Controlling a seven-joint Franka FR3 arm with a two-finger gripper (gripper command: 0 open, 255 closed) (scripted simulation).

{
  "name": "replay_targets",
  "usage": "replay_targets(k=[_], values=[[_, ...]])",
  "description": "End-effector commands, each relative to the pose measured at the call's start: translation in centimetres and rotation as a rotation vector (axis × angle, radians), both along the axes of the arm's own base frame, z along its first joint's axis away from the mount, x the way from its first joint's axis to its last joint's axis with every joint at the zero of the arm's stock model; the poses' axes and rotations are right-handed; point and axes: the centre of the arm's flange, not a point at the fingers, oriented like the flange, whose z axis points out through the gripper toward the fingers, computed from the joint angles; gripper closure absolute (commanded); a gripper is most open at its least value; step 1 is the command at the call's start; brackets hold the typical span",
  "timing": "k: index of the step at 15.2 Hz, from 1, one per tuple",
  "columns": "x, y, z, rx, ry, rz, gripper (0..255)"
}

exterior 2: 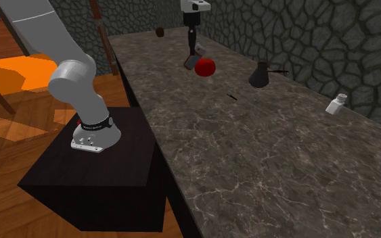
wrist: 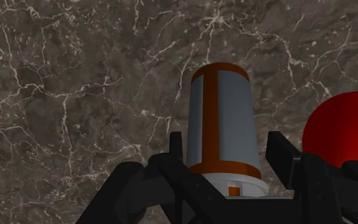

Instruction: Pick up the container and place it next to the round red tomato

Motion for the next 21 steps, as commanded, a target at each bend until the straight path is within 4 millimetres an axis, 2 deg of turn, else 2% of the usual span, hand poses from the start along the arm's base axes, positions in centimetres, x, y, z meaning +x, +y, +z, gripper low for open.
replay_targets(k=[1, 21], values=[[-0.1, -0.1, -1.1, 0.000, -0.001, 0.000, 255], [-0.1, -0.1, -11.7, 0.000, -0.001, 0.000, 255]])
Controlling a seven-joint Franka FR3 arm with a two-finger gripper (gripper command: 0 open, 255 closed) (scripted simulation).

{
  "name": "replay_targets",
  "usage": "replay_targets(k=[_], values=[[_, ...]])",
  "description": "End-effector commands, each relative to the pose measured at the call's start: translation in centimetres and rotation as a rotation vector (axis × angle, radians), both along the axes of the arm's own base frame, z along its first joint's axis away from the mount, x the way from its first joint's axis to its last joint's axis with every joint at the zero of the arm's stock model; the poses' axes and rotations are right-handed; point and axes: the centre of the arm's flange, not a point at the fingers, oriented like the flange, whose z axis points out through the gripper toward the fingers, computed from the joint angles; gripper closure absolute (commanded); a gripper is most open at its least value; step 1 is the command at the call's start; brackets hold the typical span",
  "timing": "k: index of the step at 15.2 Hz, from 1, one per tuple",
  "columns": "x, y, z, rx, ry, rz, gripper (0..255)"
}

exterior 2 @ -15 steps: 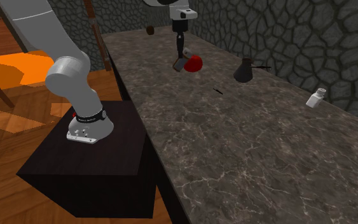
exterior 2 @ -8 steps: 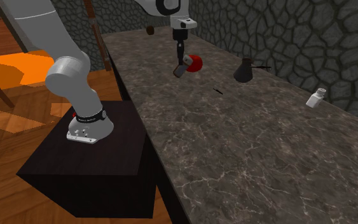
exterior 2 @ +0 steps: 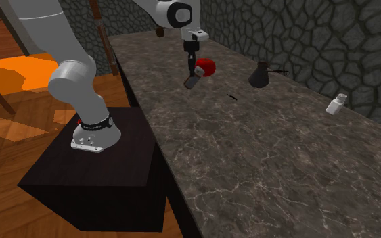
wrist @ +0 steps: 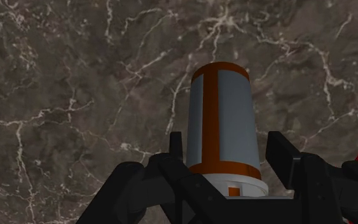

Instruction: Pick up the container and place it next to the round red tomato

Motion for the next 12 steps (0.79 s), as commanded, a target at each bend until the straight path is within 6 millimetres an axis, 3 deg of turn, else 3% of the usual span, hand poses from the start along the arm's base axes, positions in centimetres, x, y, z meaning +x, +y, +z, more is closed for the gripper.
replay_targets(k=[1, 8, 9, 12], values=[[-0.04, 0.00, -0.63, 0.001, -0.001, 0.000, 255], [-0.04, 0.00, -0.63, 0.001, -0.001, 0.000, 255], [-0.04, 0.00, -0.63, 0.001, -0.001, 0.000, 0], [-0.04, 0.00, -0.62, 0.001, -0.001, 0.000, 0]])
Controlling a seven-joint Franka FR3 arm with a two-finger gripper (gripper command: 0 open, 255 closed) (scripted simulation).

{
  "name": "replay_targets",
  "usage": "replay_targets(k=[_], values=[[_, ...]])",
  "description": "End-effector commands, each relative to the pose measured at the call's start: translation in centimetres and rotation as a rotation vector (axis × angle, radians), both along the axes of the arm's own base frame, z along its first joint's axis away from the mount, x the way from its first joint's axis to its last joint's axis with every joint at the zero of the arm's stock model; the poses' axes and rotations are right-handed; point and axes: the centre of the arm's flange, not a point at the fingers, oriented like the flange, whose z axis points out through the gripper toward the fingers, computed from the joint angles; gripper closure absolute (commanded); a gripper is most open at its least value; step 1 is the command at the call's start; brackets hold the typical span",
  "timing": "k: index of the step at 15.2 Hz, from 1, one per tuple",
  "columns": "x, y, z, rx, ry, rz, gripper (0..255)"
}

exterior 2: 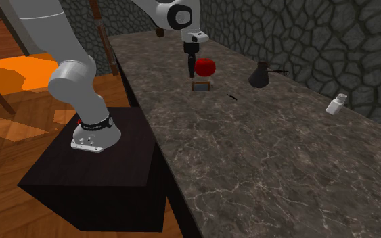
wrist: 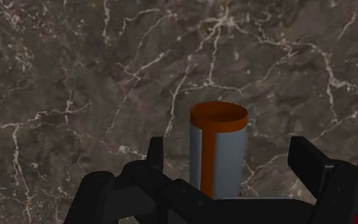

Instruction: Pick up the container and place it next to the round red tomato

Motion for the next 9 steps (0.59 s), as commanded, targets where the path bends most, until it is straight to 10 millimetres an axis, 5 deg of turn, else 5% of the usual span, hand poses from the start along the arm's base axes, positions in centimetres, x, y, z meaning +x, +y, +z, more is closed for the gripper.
replay_targets(k=[1, 6, 9], values=[[0.0, 0.0, 0.0, 0.000, 0.000, 0.000, 0], [-0.2, 0.5, 5.0, 0.000, 0.000, 0.000, 0], [-0.2, 0.5, 5.0, 0.000, 0.000, 0.000, 0]])
